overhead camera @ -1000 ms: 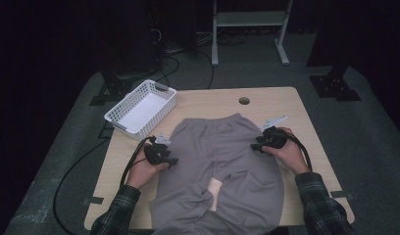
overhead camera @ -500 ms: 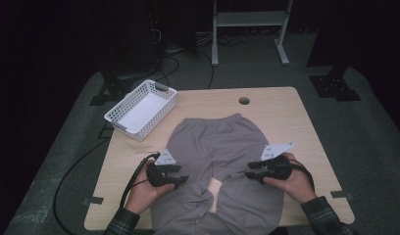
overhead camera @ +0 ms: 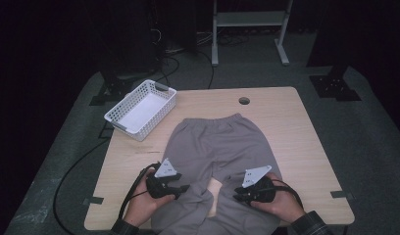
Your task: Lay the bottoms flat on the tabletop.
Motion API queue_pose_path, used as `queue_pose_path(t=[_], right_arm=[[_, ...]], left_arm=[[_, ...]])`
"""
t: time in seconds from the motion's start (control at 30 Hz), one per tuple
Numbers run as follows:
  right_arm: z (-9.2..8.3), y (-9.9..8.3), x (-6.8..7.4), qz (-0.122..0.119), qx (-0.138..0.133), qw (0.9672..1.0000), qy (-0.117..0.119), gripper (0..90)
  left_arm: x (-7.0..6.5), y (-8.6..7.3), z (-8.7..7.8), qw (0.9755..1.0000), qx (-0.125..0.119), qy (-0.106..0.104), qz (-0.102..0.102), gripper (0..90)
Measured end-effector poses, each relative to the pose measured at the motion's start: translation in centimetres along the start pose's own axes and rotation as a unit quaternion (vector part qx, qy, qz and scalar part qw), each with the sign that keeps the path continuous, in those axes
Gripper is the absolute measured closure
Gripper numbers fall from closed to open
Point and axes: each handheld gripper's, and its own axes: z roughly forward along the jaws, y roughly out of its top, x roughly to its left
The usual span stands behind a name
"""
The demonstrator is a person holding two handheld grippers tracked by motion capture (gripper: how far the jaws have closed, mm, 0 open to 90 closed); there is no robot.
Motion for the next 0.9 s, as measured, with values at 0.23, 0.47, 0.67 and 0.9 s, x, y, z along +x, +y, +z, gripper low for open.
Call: queue_pose_path(t=[0.23, 0.47, 0.67, 0.9], right_arm=[[-0.6, -0.6, 1.3, -0.010, 0.012, 0.9989, 0.045, 87.3], [-1.3, -1.3, 2.6, -0.021, 0.024, 0.9961, 0.082, 87.4], [-1.7, -1.1, 2.2, -0.024, 0.006, 0.9967, 0.078, 74.7], [-2.5, -1.0, 1.0, -0.003, -0.035, 0.9989, 0.031, 64.0]], left_arm=[[-0.7, 0.2, -0.3, 0.9999, -0.011, -0.009, 0.004, 47.1], [-3.1, 0.1, 0.3, 0.9979, 0.002, -0.055, 0.034, 47.3], [-4.5, -0.4, 1.9, 0.9926, 0.047, -0.099, 0.053, 55.4], [-6.4, -0.3, 2.8, 0.9809, 0.069, -0.168, 0.068, 63.2]])
